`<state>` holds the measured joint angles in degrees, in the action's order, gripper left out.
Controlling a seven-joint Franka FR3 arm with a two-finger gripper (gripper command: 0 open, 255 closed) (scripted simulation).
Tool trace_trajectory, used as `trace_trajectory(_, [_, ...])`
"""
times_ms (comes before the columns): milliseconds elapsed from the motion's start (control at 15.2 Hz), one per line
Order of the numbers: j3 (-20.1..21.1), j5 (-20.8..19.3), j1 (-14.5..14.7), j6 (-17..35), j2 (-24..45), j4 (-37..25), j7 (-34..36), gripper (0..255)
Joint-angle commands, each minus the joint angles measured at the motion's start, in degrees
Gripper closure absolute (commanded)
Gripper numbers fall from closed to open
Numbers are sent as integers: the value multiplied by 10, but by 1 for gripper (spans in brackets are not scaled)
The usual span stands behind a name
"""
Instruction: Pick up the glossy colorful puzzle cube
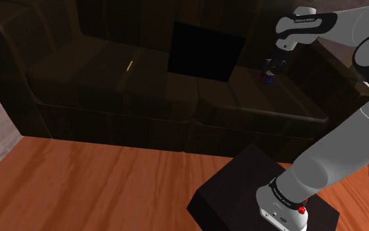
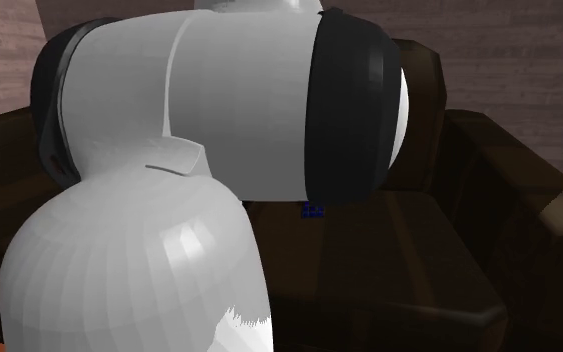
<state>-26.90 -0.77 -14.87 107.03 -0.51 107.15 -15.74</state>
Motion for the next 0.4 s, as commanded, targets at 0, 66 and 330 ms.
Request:
trace_trajectory(0, [0,-1,0,-16,-3,-13,0,255])
trace_trajectory(66, [0,-2,0,-24,-4,-20,0,255])
trace_trajectory(330, [0,-2,0,-40,-4,-36,1,255])
